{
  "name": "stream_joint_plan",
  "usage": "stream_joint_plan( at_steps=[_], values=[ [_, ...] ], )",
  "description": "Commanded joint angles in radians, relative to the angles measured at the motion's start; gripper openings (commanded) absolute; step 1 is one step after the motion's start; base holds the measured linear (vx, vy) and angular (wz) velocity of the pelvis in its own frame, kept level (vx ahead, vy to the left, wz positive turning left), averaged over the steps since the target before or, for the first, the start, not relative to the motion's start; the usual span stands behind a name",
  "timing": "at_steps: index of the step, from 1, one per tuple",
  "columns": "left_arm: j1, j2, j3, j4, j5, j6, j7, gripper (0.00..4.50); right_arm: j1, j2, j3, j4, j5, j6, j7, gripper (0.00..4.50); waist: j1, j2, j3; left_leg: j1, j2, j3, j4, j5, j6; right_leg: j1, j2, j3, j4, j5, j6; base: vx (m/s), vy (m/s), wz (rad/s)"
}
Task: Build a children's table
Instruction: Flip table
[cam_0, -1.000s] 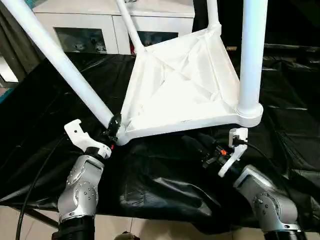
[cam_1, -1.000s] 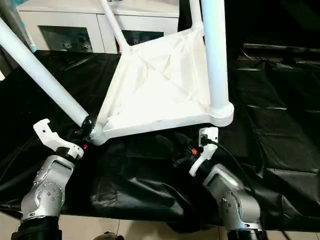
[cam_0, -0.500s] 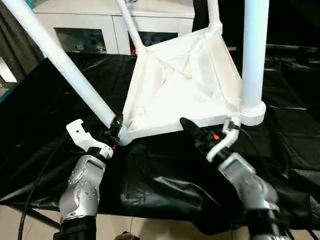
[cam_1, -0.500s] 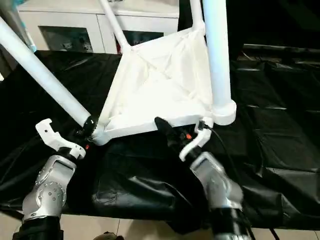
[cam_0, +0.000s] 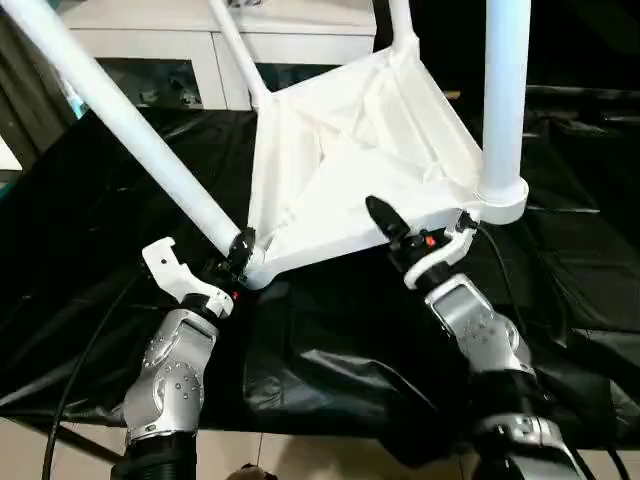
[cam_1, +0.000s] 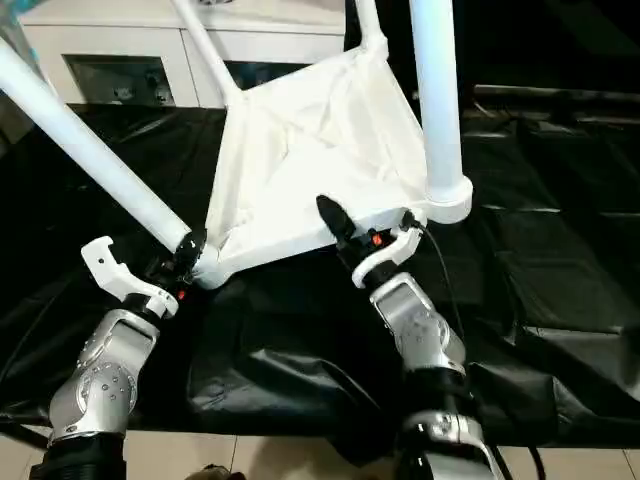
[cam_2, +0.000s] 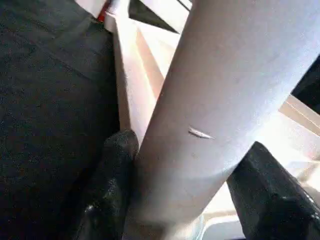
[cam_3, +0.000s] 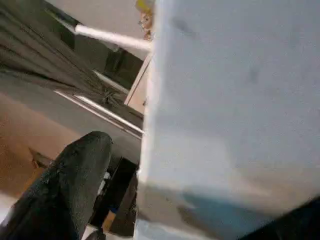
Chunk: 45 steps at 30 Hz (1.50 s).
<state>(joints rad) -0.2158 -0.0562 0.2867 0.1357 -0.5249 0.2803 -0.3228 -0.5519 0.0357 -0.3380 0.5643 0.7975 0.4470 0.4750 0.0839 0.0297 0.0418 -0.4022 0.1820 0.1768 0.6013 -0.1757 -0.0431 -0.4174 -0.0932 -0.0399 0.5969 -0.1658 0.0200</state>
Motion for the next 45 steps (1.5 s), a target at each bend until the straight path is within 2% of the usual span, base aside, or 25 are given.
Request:
stream_joint_plan(
  at_steps=[1, 2, 3, 10, 15, 19, 23, 28, 31, 32, 33, 35, 38, 39, 42, 43, 45],
  values=[
    [-0.013, -0.018, -0.032, -0.075, -0.084, 0.001, -0.079, 2.51, -0.031, 0.003, -0.013, 0.037, 0.015, 0.011, -0.014, 4.33, 0.002, -0.007, -0.073, 0.023, 0.035, -0.004, -0.067, -0.111, 0.057, 0.055, -0.038, 0.019, -0.045, -0.078, -0.234, 0.0, 0.0, 0.0],
    [-0.011, -0.018, -0.036, -0.077, -0.086, 0.004, -0.084, 2.51, -0.036, 0.004, -0.018, 0.048, 0.016, 0.011, -0.016, 4.33, 0.003, -0.006, -0.073, 0.024, 0.035, -0.003, -0.066, -0.115, 0.055, 0.054, -0.037, 0.019, -0.046, -0.081, -0.233, 0.0, 0.0, 0.0],
    [-0.007, -0.018, -0.043, -0.08, -0.088, 0.01, -0.094, 2.51, -0.044, 0.004, -0.024, 0.065, 0.016, 0.008, -0.02, 4.22, 0.003, -0.001, -0.073, 0.024, 0.034, -0.003, -0.066, -0.115, 0.052, 0.053, -0.036, 0.019, -0.047, -0.077, -0.231, 0.0, 0.0, 0.0],
    [0.013, -0.014, -0.073, -0.098, -0.089, 0.038, -0.127, 2.51, -0.065, 0.001, -0.036, 0.103, -0.003, -0.003, -0.01, 3.7, 0.006, -0.003, -0.075, 0.025, 0.036, -0.003, -0.065, -0.101, 0.053, 0.055, -0.037, 0.018, -0.042, -0.046, -0.238, 0.0, 0.0, 0.0],
    [0.016, -0.011, -0.075, -0.101, -0.09, 0.044, -0.134, 2.51, -0.073, -0.003, -0.051, 0.123, -0.004, -0.022, -0.013, 3.23, 0.006, -0.003, -0.074, 0.026, 0.035, -0.002, -0.066, -0.123, 0.046, 0.054, -0.037, 0.019, -0.045, -0.077, -0.235, 0.0, 0.0, 0.0],
    [0.025, -0.006, -0.079, -0.105, -0.089, 0.056, -0.149, 2.51, -0.077, -0.007, -0.068, 0.132, -0.002, -0.038, -0.016, 2.9, 0.006, 0.001, -0.076, 0.026, 0.034, -0.003, -0.064, -0.102, 0.05, 0.054, -0.036, 0.018, -0.042, -0.045, -0.238, 0.0, 0.0, 0.0],
    [0.028, -0.005, -0.078, -0.108, -0.089, 0.059, -0.149, 2.51, -0.078, -0.01, -0.075, 0.134, -0.012, -0.049, -0.015, 2.5, 0.005, 0.0, -0.074, 0.025, 0.035, -0.002, -0.066, -0.112, 0.052, 0.055, -0.036, 0.018, -0.044, -0.056, -0.24, 0.0, 0.0, 0.0],
    [0.028, -0.002, -0.072, -0.101, -0.087, 0.054, -0.151, 2.51, -0.084, -0.014, -0.089, 0.139, -0.015, -0.065, -0.021, 2.35, 0.004, 0.0, -0.074, 0.025, 0.035, -0.002, -0.066, -0.119, 0.048, 0.055, -0.036, 0.018, -0.044, -0.063, -0.24, 0.0, 0.0, 0.0],
    [0.027, -0.002, -0.063, -0.092, -0.073, 0.04, -0.138, 2.51, -0.08, -0.021, -0.077, 0.123, -0.041, -0.087, -0.028, 2.29, 0.004, -0.002, -0.074, 0.026, 0.035, -0.002, -0.066, -0.117, 0.048, 0.055, -0.036, 0.018, -0.044, -0.064, -0.239, 0.0, 0.0, 0.0],
    [0.026, -0.002, -0.06, -0.089, -0.067, 0.035, -0.132, 2.86, -0.078, -0.022, -0.075, 0.117, -0.045, -0.091, -0.031, 2.26, 0.004, -0.002, -0.074, 0.026, 0.035, -0.002, -0.066, -0.117, 0.048, 0.055, -0.036, 0.018, -0.044, -0.064, -0.239, 0.0, 0.0, 0.0],
    [0.026, 0.005, -0.045, -0.086, -0.071, 0.041, -0.119, 2.86, -0.066, -0.03, -0.063, 0.073, -0.064, -0.096, -0.049, 2.26, 0.004, -0.008, -0.073, 0.026, 0.035, -0.001, -0.066, -0.115, 0.049, 0.055, -0.036, 0.019, -0.045, -0.069, -0.237, 0.0, 0.0, 0.0],
    [0.036, 0.018, -0.031, -0.099, -0.09, 0.056, -0.127, 3.21, -0.039, -0.044, -0.039, 0.003, -0.093, -0.094, -0.065, 2.24, 0.006, -0.006, -0.074, 0.027, 0.034, -0.001, -0.065, -0.098, 0.048, 0.054, -0.036, 0.019, -0.043, -0.068, -0.233, 0.0, 0.0, 0.0],
    [0.049, 0.031, -0.021, -0.113, -0.09, 0.052, -0.121, 3.41, -0.016, -0.058, -0.021, -0.051, -0.117, -0.089, -0.075, 2.21, 0.006, -0.008, -0.075, 0.026, 0.033, 0.0, -0.063, -0.088, 0.054, 0.054, -0.034, 0.02, -0.043, -0.055, -0.229, 0.0, 0.0, 0.0],
    [0.062, 0.046, -0.002, -0.125, -0.096, 0.049, -0.116, 3.49, 0.008, -0.075, -0.01, -0.104, -0.136, -0.083, -0.086, 2.21, 0.012, -0.007, -0.075, 0.028, 0.035, 0.0, -0.063, -0.083, 0.057, 0.053, -0.035, 0.02, -0.042, -0.05, -0.23, 0.0, 0.0, 0.0],
    [0.087, 0.08, 0.026, -0.149, -0.105, 0.058, -0.12, 3.64, 0.041, -0.095, -0.015, -0.174, -0.157, -0.083, -0.127, 2.21, 0.011, -0.009, -0.071, 0.027, 0.034, 0.0, -0.066, -0.103, 0.056, 0.051, -0.032, 0.02, -0.045, -0.086, -0.217, 0.0, 0.0, 0.0],
    [0.105, 0.101, 0.038, -0.166, -0.113, 0.071, -0.13, 3.8, 0.058, -0.107, -0.019, -0.206, -0.177, -0.092, -0.157, 2.21, 0.01, -0.006, -0.069, 0.03, 0.035, -0.001, -0.071, -0.139, 0.039, 0.048, -0.032, 0.021, -0.051, -0.145, -0.195, 0.0, 0.0, 0.0],
    [0.115, 0.113, 0.041, -0.175, -0.114, 0.08, -0.137, 3.85, 0.069, -0.111, -0.02, -0.229, -0.183, -0.092, -0.174, 2.21, 0.01, -0.005, -0.067, 0.032, 0.035, -0.001, -0.074, -0.166, 0.016, 0.045, -0.031, 0.022, -0.055, -0.183, -0.177, 0.0, 0.0, 0.0]
  ],
)
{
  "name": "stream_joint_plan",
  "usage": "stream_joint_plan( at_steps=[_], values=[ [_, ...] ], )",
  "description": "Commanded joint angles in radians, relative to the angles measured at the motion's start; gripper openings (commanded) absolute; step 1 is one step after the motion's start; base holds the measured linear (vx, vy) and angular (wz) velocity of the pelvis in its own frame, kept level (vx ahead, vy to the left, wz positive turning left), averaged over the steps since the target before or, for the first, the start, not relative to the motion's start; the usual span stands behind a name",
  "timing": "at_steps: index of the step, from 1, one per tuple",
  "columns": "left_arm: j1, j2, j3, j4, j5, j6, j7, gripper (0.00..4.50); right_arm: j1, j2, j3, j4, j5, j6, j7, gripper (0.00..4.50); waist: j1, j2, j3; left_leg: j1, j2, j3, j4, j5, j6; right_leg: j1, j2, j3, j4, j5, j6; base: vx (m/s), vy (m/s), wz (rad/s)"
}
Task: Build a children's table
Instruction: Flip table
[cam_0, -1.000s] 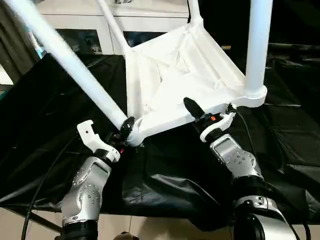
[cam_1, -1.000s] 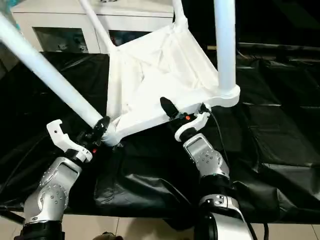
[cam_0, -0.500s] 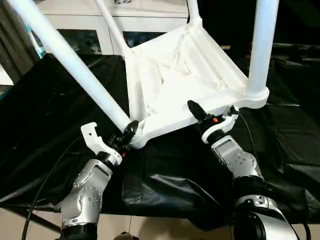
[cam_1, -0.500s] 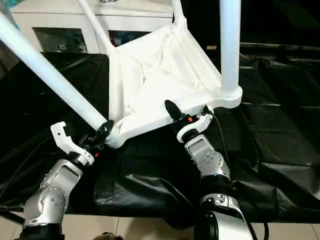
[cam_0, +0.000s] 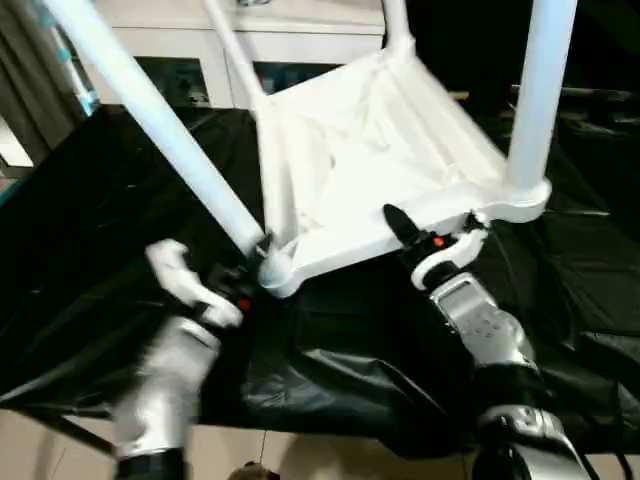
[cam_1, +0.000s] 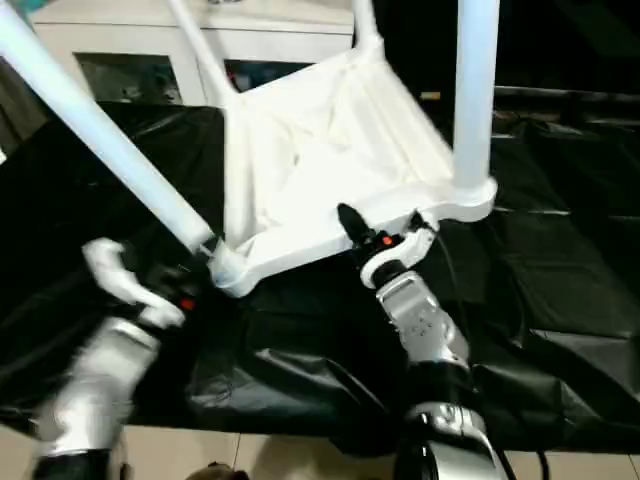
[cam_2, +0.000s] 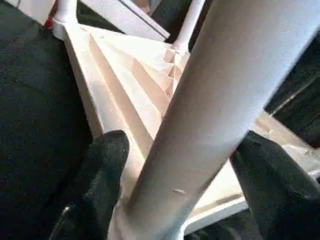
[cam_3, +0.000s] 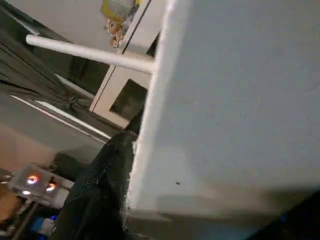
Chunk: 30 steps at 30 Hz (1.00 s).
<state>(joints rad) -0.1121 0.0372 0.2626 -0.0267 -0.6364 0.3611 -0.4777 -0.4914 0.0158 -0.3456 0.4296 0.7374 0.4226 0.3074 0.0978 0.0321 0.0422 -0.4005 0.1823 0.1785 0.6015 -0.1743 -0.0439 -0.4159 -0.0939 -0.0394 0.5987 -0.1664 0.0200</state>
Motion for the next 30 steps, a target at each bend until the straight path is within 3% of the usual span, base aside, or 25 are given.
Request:
stream_joint_plan(
  at_steps=[1, 5, 9, 10, 13, 16, 22, 27, 30],
  values=[
    [0.012, 0.02, 0.065, -0.013, -0.003, -0.001, 0.018, 3.96, 0.009, -0.092, -0.012, -0.094, -0.123, -0.068, -0.006, 2.22, -0.005, -0.008, -0.065, 0.034, 0.035, -0.001, -0.076, -0.198, 0.004, 0.04, -0.028, 0.023, -0.06, -0.206, -0.169, 0.0, 0.0, 0.0],
    [0.079, 0.076, 0.029, -0.081, -0.018, 0.05, -0.016, 4.39, 0.059, -0.107, -0.006, -0.22, -0.134, -0.054, -0.086, 2.22, 0.0, -0.003, -0.065, 0.035, 0.034, -0.005, -0.082, -0.239, -0.026, 0.038, -0.026, 0.024, -0.063, -0.247, -0.116, 0.0, 0.0, 0.0],
    [0.107, 0.137, -0.046, -0.117, 0.051, 0.045, -0.064, 4.5, 0.057, -0.127, -0.014, -0.255, -0.137, -0.04, -0.133, 2.22, 0.004, -0.003, -0.063, 0.038, 0.032, -0.003, -0.084, -0.261, -0.041, 0.03, -0.024, 0.026, -0.067, -0.263, -0.093, 0.0, 0.0, 0.0],
    [0.105, 0.173, -0.086, -0.124, 0.096, 0.03, -0.098, 4.5, 0.052, -0.146, -0.006, -0.26, -0.146, -0.028, -0.14, 2.22, 0.003, -0.004, -0.059, 0.037, 0.031, -0.005, -0.088, -0.297, -0.05, 0.029, -0.025, 0.026, -0.074, -0.311, -0.076, 0.0, 0.0, 0.0],
    [0.105, 0.191, -0.102, -0.129, 0.116, 0.023, -0.113, 4.5, 0.053, -0.153, -0.002, -0.271, -0.142, -0.017, -0.145, 2.22, -0.006, -0.007, -0.058, 0.032, 0.028, -0.007, -0.091, -0.319, -0.06, 0.032, -0.028, 0.027, -0.076, -0.351, -0.055, 0.0, 0.0, 0.0],
    [0.088, 0.213, -0.111, -0.145, 0.139, -0.011, -0.11, 4.5, 0.068, -0.192, 0.038, -0.317, -0.155, 0.033, -0.156, 2.22, -0.016, -0.009, -0.061, 0.03, 0.026, -0.008, -0.089, -0.296, -0.056, 0.037, -0.028, 0.027, -0.075, -0.334, -0.054, 0.0, 0.0, 0.0],
    [0.027, 0.271, -0.138, -0.219, 0.14, -0.007, -0.151, 4.5, 0.065, -0.248, 0.058, -0.346, -0.185, 0.071, -0.189, 2.22, -0.018, -0.014, -0.062, 0.03, 0.025, -0.005, -0.085, -0.252, -0.041, 0.038, -0.024, 0.027, -0.068, -0.29, -0.077, 0.0, 0.0, 0.0],
    [-0.052, 0.334, -0.165, -0.304, 0.11, 0.052, -0.202, 4.5, 0.045, -0.311, 0.095, -0.368, -0.219, 0.112, -0.192, 2.21, -0.018, -0.013, -0.059, 0.039, 0.023, -0.003, -0.084, -0.287, -0.055, 0.034, -0.022, 0.027, -0.07, -0.331, -0.082, 0.0, 0.0, 0.0],
    [-0.1, 0.366, -0.206, -0.348, 0.122, 0.076, -0.211, 4.5, 0.038, -0.343, 0.131, -0.401, -0.24, 0.158, -0.212, 2.21, -0.017, -0.014, -0.058, 0.037, 0.023, -0.005, -0.086, -0.292, -0.062, 0.036, -0.021, 0.027, -0.071, -0.346, -0.069, 0.0, 0.0, 0.0]
  ],
)
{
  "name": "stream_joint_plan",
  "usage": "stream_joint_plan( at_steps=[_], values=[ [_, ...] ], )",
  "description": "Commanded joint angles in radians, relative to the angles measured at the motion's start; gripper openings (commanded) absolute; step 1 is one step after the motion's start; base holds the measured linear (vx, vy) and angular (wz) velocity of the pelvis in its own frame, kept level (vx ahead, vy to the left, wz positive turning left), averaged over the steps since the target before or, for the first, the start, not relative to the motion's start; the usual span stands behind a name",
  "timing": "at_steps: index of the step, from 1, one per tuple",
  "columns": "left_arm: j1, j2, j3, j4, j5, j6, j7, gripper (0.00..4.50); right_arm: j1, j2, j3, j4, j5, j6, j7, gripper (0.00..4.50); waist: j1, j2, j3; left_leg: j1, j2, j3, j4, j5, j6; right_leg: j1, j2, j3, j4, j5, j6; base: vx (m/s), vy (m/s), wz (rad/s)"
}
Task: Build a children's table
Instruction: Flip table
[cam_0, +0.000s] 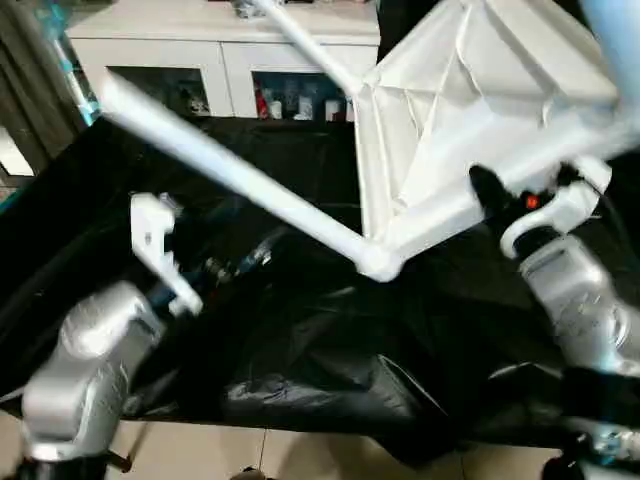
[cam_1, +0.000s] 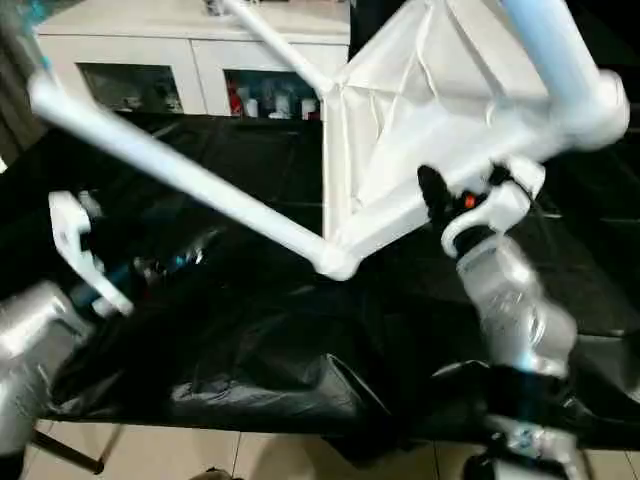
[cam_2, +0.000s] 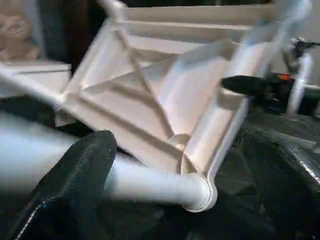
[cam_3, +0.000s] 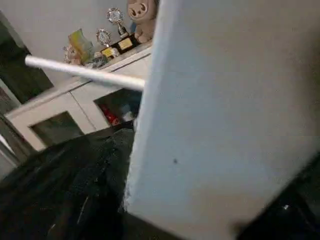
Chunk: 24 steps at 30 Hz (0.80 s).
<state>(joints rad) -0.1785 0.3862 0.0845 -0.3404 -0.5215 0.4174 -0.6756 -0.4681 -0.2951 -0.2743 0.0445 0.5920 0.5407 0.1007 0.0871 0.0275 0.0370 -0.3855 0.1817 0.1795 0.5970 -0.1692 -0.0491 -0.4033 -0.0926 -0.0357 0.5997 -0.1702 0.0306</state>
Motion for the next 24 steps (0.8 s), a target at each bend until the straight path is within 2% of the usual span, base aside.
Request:
stream_joint_plan(
  at_steps=[1, 5, 6, 7, 10, 11, 14, 15, 17, 18, 24],
  values=[
    [-0.036, 0.018, -0.03, -0.036, 0.008, 0.021, -0.013, 4.5, 0.015, -0.033, 0.062, -0.018, -0.096, 0.043, -0.007, 2.21, -0.007, -0.01, -0.055, 0.024, 0.023, -0.006, -0.081, -0.295, -0.059, 0.022, -0.022, 0.023, -0.07, -0.337, -0.075, 0.0, 0.0, 0.0],
    [-0.104, 0.019, -0.04, -0.056, 0.014, 0.027, 0.013, 4.5, 0.011, -0.057, 0.095, -0.053, -0.13, 0.083, -0.041, 2.18, -0.007, -0.011, -0.056, 0.025, 0.023, -0.007, -0.08, -0.296, -0.07, 0.023, -0.02, 0.023, -0.069, -0.322, -0.075, 0.0, 0.0, 0.0],
    [-0.138, 0.018, -0.034, -0.055, 0.021, 0.032, 0.028, 4.5, 0.014, -0.066, 0.118, -0.085, -0.138, 0.111, -0.057, 2.17, -0.008, -0.014, -0.055, 0.023, 0.021, -0.007, -0.08, -0.295, -0.073, 0.024, -0.02, 0.023, -0.069, -0.319, -0.073, 0.0, 0.0, 0.0],
    [-0.146, 0.019, -0.034, -0.052, 0.025, 0.032, 0.031, 4.5, 0.013, -0.069, 0.123, -0.091, -0.139, 0.117, -0.06, 2.17, -0.008, -0.018, -0.056, 0.023, 0.021, -0.007, -0.08, -0.297, -0.073, 0.025, -0.021, 0.023, -0.069, -0.326, -0.069, 0.0, 0.0, 0.0],
    [-0.163, 0.028, -0.041, -0.047, 0.046, 0.031, 0.036, 4.5, 0.025, -0.065, 0.139, -0.136, -0.153, 0.151, -0.088, 2.12, -0.009, -0.015, -0.057, 0.023, 0.021, -0.008, -0.079, -0.293, -0.077, 0.023, -0.02, 0.024, -0.07, -0.322, -0.06, 0.0, 0.0, 0.0],
    [-0.167, 0.031, -0.044, -0.048, 0.05, 0.034, 0.042, 4.5, 0.034, -0.067, 0.149, -0.159, -0.166, 0.165, -0.103, 2.1, -0.008, -0.018, -0.057, 0.023, 0.022, -0.007, -0.08, -0.291, -0.079, 0.023, -0.019, 0.024, -0.071, -0.319, -0.058, 0.0, 0.0, 0.0],
    [-0.173, 0.04, -0.057, -0.048, 0.066, 0.029, 0.048, 4.5, 0.05, -0.081, 0.178, -0.198, -0.203, 0.193, -0.123, 2.06, -0.006, -0.017, -0.057, 0.027, 0.023, -0.01, -0.082, -0.312, -0.091, 0.02, -0.018, 0.023, -0.069, -0.318, -0.055, 0.0, 0.0, 0.0],
    [-0.176, 0.045, -0.065, -0.049, 0.073, 0.03, 0.048, 4.5, 0.059, -0.094, 0.199, -0.215, -0.23, 0.202, -0.13, 2.05, -0.007, -0.022, -0.057, 0.027, 0.023, -0.009, -0.083, -0.327, -0.096, 0.019, -0.017, 0.023, -0.071, -0.325, -0.051, 0.0, 0.0, 0.0],
    [-0.183, 0.052, -0.086, -0.052, 0.095, 0.028, 0.05, 4.5, 0.075, -0.119, 0.24, -0.24, -0.283, 0.21, -0.141, 2.05, -0.002, -0.019, -0.054, 0.032, 0.025, -0.011, -0.085, -0.352, -0.104, 0.015, -0.017, 0.024, -0.075, -0.345, -0.037, 0.0, 0.0, 0.0],
    [-0.188, 0.052, -0.099, -0.052, 0.109, 0.028, 0.056, 4.5, 0.081, -0.125, 0.252, -0.244, -0.302, 0.212, -0.148, 2.05, -0.002, -0.021, -0.054, 0.036, 0.025, -0.011, -0.085, -0.373, -0.108, 0.013, -0.017, 0.025, -0.077, -0.364, -0.031, 0.0, 0.0, 0.0],
    [-0.204, 0.07, -0.196, -0.033, 0.228, -0.022, 0.055, 4.5, 0.108, -0.138, 0.302, -0.23, -0.378, 0.199, -0.174, 1.98, -0.007, -0.025, -0.054, 0.033, 0.022, -0.018, -0.086, -0.421, -0.109, 0.011, -0.021, 0.025, -0.084, -0.421, -0.009, 0.0, 0.0, 0.0]
  ],
)
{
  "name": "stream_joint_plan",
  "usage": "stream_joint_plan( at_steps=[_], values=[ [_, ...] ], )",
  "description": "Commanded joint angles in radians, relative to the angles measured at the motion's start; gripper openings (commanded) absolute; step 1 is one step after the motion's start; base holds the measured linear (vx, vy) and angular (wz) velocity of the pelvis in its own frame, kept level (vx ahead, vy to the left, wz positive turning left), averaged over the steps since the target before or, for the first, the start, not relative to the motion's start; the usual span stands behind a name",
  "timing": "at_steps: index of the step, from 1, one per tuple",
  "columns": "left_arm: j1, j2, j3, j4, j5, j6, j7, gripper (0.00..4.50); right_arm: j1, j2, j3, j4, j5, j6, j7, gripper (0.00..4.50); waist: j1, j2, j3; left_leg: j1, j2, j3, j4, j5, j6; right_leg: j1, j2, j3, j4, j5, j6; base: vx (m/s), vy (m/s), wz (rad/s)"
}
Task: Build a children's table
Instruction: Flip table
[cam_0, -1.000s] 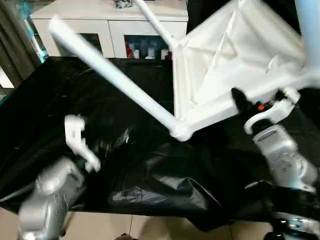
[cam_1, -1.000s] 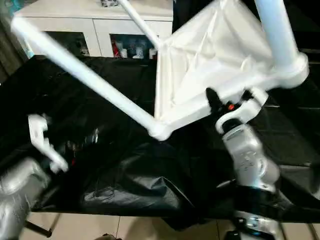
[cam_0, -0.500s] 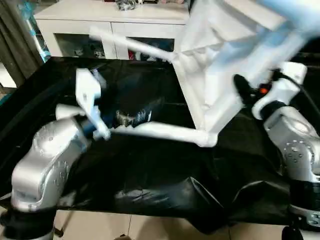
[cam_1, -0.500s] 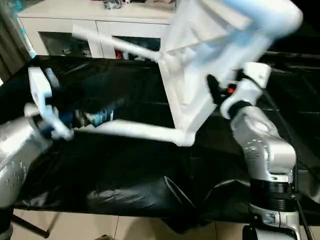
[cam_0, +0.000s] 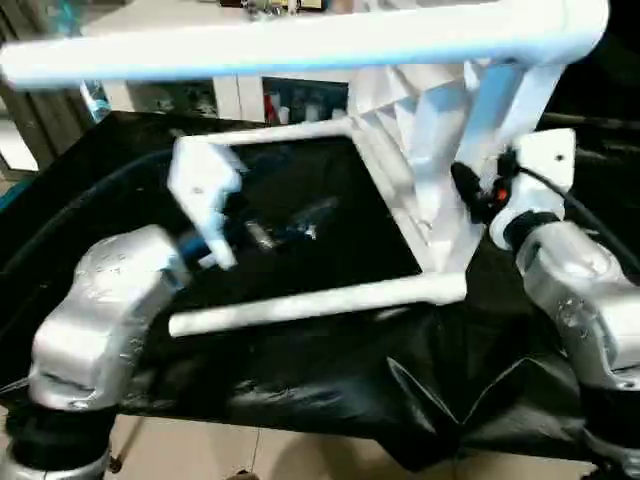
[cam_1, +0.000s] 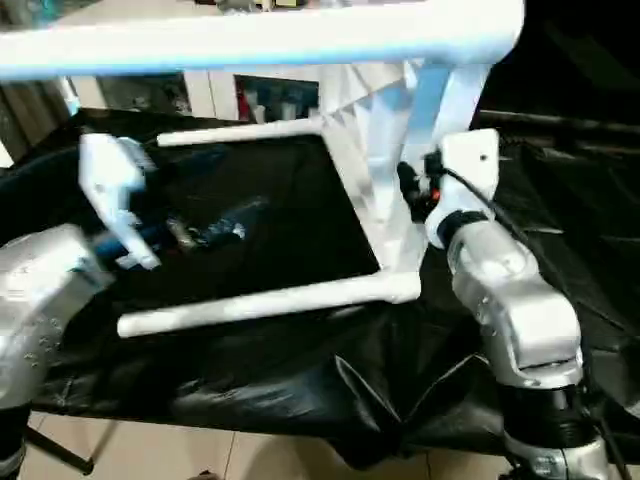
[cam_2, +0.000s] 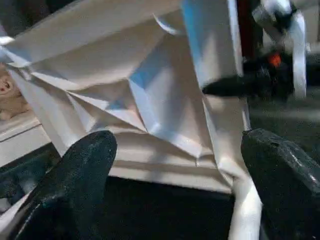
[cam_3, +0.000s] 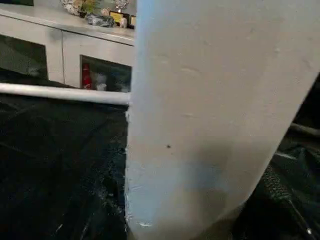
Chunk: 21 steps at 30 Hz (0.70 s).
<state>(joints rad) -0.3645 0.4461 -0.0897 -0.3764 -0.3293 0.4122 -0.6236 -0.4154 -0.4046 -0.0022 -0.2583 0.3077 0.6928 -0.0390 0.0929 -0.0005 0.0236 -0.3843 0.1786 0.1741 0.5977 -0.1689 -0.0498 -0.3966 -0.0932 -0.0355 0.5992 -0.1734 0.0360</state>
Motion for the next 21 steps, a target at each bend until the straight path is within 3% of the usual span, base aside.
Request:
stream_joint_plan(
  at_steps=[1, 5, 6, 7, 11, 15, 20, 21],
  values=[
    [-0.023, 0.013, -0.036, 0.011, 0.06, -0.034, 0.004, 4.5, 0.056, -0.027, 0.03, 0.082, -0.097, 0.04, -0.035, 1.98, -0.013, 0.003, -0.041, 0.029, 0.026, -0.014, -0.088, -0.416, -0.106, 0.007, -0.022, 0.024, -0.083, -0.411, -0.015, 0.0, 0.0, 0.0],
    [-0.05, 0.013, -0.064, 0.034, 0.109, -0.078, 0.009, 4.5, 0.046, -0.028, 0.04, 0.127, -0.131, 0.011, -0.043, 1.98, -0.014, 0.002, -0.041, 0.029, 0.025, -0.016, -0.088, -0.424, -0.108, 0.005, -0.022, 0.023, -0.083, -0.416, -0.019, 0.0, 0.0, 0.0],
    [-0.072, 0.003, -0.079, 0.047, 0.121, -0.093, 0.005, 4.5, 0.036, -0.026, 0.047, 0.175, -0.167, -0.026, -0.059, 1.98, -0.015, 0.002, -0.039, 0.031, 0.024, -0.017, -0.088, -0.44, -0.109, 0.003, -0.023, 0.022, -0.086, -0.43, -0.022, 0.0, 0.0, 0.0],
    [-0.081, -0.001, -0.092, 0.055, 0.139, -0.109, 0.006, 4.5, 0.03, -0.023, 0.047, 0.203, -0.181, -0.046, -0.068, 1.98, -0.017, -0.004, -0.037, 0.034, 0.024, -0.016, -0.087, -0.467, -0.109, -0.002, -0.023, 0.021, -0.093, -0.467, -0.022, 0.0, 0.0, 0.0],
    [-0.103, -0.021, -0.126, 0.082, 0.178, -0.151, 0.011, 4.5, 0.009, 0.003, 0.015, 0.303, -0.207, -0.129, -0.13, 1.96, -0.019, -0.001, -0.033, 0.042, 0.022, -0.018, -0.083, -0.51, -0.109, -0.012, -0.026, 0.02, -0.103, -0.548, -0.012, 0.0, 0.0, 0.0],
    [-0.102, -0.03, -0.122, 0.09, 0.187, -0.167, 0.016, 4.5, -0.006, 0.022, -0.038, 0.344, -0.199, -0.175, -0.18, 1.76, -0.026, 0.003, -0.035, 0.037, 0.021, -0.025, -0.088, -0.539, -0.11, -0.004, -0.024, 0.012, -0.104, -0.55, -0.006, 0.0, 0.0, 0.0],
    [-0.095, -0.02, -0.118, 0.105, 0.182, -0.186, -0.005, 4.5, -0.027, 0.05, -0.032, 0.366, -0.187, -0.224, -0.131, 1.53, -0.044, -0.001, -0.035, 0.029, 0.018, -0.026, -0.087, -0.543, -0.097, -0.003, -0.025, 0.01, -0.106, -0.551, -0.012, 0.0, 0.0, 0.0],
    [-0.093, -0.015, -0.118, 0.104, 0.18, -0.184, -0.013, 4.5, -0.027, 0.054, -0.018, 0.361, -0.185, -0.219, -0.111, 1.53, -0.052, -0.001, -0.036, 0.023, 0.018, -0.029, -0.088, -0.541, -0.094, 0.003, -0.026, 0.008, -0.103, -0.549, -0.016, 0.0, 0.0, 0.0]
  ],
)
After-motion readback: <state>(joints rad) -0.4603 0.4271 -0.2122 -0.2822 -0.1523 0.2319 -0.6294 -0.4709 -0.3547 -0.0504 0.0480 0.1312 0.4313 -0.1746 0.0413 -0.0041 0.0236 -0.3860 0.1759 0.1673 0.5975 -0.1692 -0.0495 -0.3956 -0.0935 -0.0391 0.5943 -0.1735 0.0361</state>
